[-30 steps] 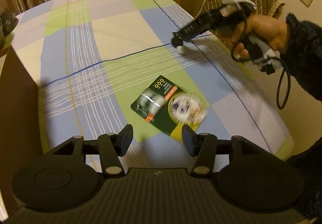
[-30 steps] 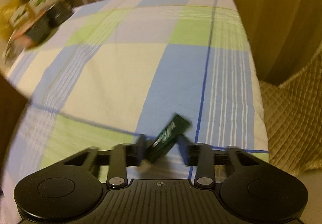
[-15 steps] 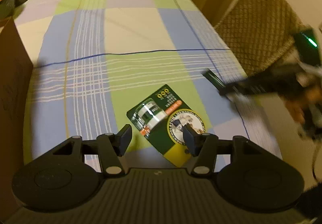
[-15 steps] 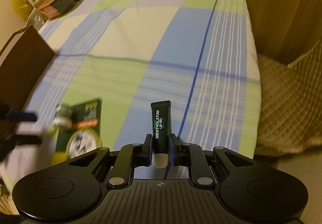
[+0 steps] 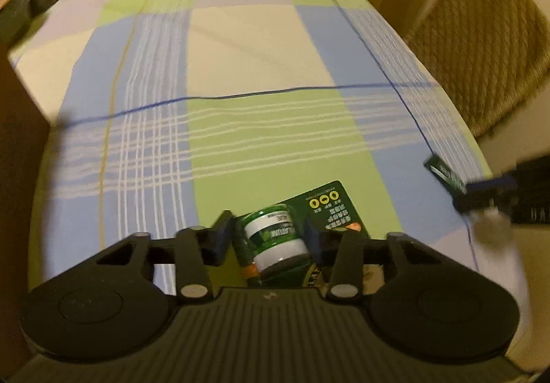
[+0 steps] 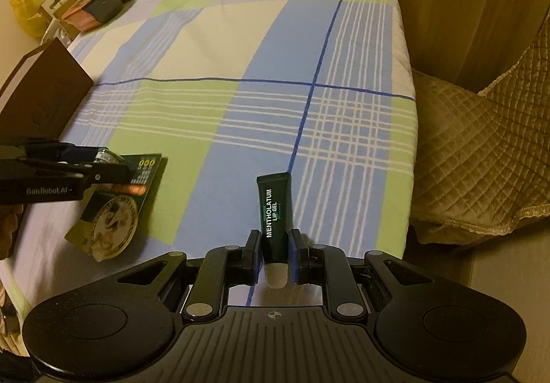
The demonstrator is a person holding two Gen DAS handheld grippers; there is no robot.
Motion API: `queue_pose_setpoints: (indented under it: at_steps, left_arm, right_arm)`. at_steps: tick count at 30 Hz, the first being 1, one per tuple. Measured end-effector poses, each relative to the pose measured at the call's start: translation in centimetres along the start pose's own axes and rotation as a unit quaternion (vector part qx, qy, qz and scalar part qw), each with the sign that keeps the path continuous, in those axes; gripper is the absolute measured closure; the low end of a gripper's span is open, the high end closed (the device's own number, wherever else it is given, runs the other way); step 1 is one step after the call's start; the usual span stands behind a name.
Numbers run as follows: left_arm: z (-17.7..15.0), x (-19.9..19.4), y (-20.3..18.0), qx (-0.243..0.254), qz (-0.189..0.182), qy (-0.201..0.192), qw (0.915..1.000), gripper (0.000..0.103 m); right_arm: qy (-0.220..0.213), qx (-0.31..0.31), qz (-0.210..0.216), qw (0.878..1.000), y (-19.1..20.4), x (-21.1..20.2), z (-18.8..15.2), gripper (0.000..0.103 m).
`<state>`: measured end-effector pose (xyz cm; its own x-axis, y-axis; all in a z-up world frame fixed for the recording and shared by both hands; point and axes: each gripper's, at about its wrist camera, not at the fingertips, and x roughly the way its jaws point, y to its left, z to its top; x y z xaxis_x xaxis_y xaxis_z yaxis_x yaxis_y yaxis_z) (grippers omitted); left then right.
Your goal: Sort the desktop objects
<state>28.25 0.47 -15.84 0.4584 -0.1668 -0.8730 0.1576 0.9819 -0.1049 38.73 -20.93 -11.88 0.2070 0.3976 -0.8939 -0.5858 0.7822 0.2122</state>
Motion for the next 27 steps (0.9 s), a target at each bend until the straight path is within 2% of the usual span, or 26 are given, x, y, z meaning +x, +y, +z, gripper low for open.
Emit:
queue_pose_setpoints:
  at_steps: [3, 5, 8, 9, 10, 11, 12, 15, 22, 23, 24, 27]
  left_arm:
    - [-0.9, -0.4, -0.1, 0.05, -0.004, 0.005, 0.9987, 0.076]
    - [-2.0, -1.0, 0.0, 0.084, -0.006, 0.012, 0.9964, 0.075]
    - [-3.8, -2.0, 0.5, 0.096, -0.005, 0.023, 0.9951, 0.075]
    - [-4.4, -2.3, 0.7, 0.092, -0.006, 0.026, 0.9954, 0.075]
    - [-4.8, -2.7, 0.8, 0.088, -0.004, 0.026, 0.9958, 0.075]
    - [-5.2, -3.2, 1.0, 0.08, 0.0, 0.024, 0.9965, 0.071]
    - [-5.5, -3.5, 1.1, 0.073, 0.002, 0.022, 0.9971, 0.069]
    - [-6.2, -4.3, 1.1, 0.052, 0.013, 0.017, 0.9984, 0.068]
    - [-6.3, -3.7, 0.7, 0.033, 0.029, 0.019, 0.9988, 0.068]
    - [-6.3, -3.5, 0.6, 0.035, 0.029, 0.021, 0.9987, 0.071]
    - [-6.5, -3.4, 0.6, 0.038, 0.028, 0.022, 0.9986, 0.073]
    - [-7.0, -3.6, 0.1, 0.052, 0.035, 0.02, 0.9978, 0.074]
  right_arm:
    - [0.002, -0.007, 0.001, 1.0, 0.2, 0.0, 0.0, 0.087]
    - [0.004, -0.014, 0.007, 1.0, 0.4, 0.0, -0.1, 0.087]
    - [0.005, -0.029, 0.012, 1.0, 1.2, 0.2, -0.3, 0.086]
    - [0.007, -0.036, 0.016, 0.999, 1.5, 0.2, -0.3, 0.081]
    - [0.006, -0.04, 0.021, 0.999, 1.9, 0.2, -0.4, 0.057]
    - [0.005, -0.044, 0.02, 0.999, 2.2, 0.2, -0.5, 0.021]
    - [-0.002, -0.051, 0.013, 0.999, 2.6, 0.2, -0.7, 0.018]
    - [0.0, -0.083, 0.007, 0.997, 3.7, 0.4, -1.0, 0.019]
    - [-0.012, -0.091, -0.012, 0.996, 3.3, 0.9, -0.4, 0.02]
    - [-0.013, -0.1, -0.018, 0.995, 3.5, 1.1, -0.4, 0.035]
    - [-0.008, -0.107, -0.019, 0.994, 3.5, 1.3, -0.4, 0.043]
    - [-0.009, -0.136, -0.034, 0.99, 4.2, 1.6, -0.8, 0.044]
